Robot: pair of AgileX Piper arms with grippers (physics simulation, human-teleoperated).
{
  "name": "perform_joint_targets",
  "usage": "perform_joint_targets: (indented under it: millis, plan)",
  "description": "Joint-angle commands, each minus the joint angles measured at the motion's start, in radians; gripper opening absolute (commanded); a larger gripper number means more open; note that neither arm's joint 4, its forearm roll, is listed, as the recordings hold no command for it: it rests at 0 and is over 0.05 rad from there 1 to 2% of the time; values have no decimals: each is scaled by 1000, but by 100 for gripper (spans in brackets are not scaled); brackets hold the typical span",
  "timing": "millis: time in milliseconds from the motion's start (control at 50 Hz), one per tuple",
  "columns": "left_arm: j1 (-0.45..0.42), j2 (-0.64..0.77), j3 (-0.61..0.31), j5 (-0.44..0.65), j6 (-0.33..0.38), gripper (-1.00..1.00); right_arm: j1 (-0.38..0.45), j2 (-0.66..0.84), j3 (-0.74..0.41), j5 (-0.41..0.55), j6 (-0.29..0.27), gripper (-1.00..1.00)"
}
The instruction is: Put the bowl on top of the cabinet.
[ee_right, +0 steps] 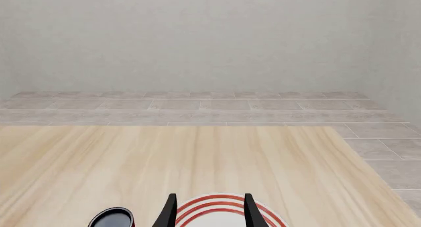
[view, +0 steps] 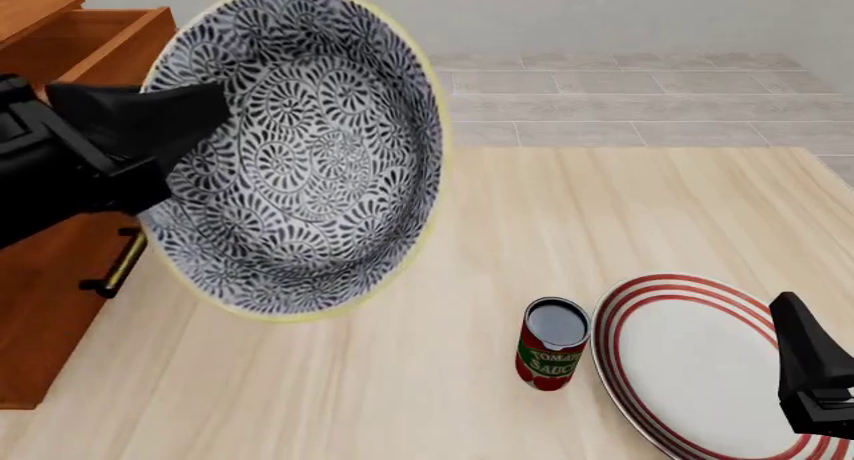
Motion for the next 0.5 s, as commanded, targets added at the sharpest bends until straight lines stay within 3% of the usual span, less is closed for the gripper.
perform_joint_targets:
  millis: [20, 500]
  plan:
    - [19, -44, -27, 28, -16, -100, 0, 0, 0, 0, 0, 100]
    - [81, -90, -104, 100, -52, -100, 0, 0, 0, 0, 0, 100]
